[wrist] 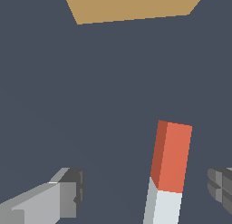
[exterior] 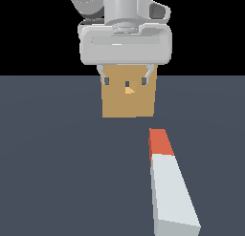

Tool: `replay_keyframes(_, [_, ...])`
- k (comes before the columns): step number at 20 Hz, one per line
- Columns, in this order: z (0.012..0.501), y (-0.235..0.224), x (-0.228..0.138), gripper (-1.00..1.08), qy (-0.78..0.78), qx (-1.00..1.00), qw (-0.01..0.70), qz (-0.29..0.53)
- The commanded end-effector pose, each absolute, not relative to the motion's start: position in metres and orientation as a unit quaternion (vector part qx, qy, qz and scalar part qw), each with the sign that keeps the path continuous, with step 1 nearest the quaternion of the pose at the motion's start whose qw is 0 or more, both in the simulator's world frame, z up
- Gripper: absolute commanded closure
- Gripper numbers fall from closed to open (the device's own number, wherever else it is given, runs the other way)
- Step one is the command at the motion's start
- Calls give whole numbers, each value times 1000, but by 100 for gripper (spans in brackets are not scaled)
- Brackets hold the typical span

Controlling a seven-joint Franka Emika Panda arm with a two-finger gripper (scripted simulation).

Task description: Insert the peg into the horizontal hole in a box.

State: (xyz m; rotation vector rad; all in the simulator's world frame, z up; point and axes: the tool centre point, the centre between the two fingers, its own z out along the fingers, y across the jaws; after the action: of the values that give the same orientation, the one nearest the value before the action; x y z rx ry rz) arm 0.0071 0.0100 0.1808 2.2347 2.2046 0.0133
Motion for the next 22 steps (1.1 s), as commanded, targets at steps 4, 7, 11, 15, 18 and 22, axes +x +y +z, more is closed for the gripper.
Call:
replay_keyframes(4, [179, 8, 8, -92, 701, 713, 1, 4])
replay_keyframes(7, [174, 0, 12, -92, 699, 715, 1, 4])
replay_keyframes(11, [161, -16, 20, -92, 693, 721, 1, 3])
replay_keyframes(15, [143, -41, 31, -92, 684, 730, 1, 2])
replay_keyframes(18, [126, -63, 41, -92, 676, 737, 1, 2])
replay_keyframes(22, [104, -94, 54, -92, 664, 747, 1, 1])
